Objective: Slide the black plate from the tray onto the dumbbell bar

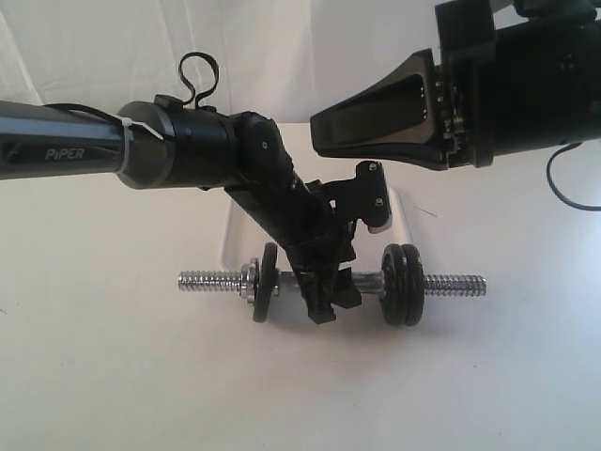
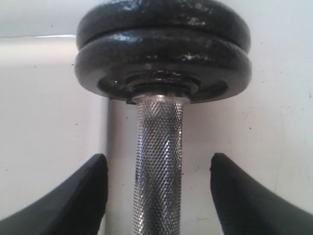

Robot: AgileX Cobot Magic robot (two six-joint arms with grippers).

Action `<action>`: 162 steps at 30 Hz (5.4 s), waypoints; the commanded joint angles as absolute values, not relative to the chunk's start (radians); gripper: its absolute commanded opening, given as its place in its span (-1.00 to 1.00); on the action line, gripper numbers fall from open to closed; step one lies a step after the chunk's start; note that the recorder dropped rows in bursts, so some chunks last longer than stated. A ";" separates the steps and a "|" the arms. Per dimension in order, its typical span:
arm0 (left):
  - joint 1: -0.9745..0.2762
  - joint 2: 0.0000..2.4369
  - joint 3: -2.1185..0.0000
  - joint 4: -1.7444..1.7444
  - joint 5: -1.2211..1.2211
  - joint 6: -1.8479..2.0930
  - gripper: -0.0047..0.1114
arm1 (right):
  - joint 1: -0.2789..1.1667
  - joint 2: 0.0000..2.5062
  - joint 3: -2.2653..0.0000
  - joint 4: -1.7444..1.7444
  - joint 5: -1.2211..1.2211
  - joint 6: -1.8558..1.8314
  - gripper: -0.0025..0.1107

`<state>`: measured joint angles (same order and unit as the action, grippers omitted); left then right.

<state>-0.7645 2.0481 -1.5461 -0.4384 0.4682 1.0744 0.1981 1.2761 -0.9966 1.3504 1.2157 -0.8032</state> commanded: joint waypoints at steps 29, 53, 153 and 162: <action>-0.768 1.789 -1.548 -0.081 1.078 0.500 -0.15 | 0.197 0.994 -0.993 1.050 0.962 -0.792 -0.96; -0.761 0.686 -1.207 -0.265 1.126 -0.026 -0.92 | 0.200 0.519 -0.665 0.298 0.671 -0.153 -0.96; 0.018 0.000 -0.058 -0.049 0.373 -0.022 -0.92 | 0.200 0.517 -0.665 0.297 0.665 -0.135 -0.96; 0.015 0.000 0.000 -0.042 0.329 -0.022 -0.92 | 0.200 0.517 -0.665 0.297 0.665 -0.135 -0.96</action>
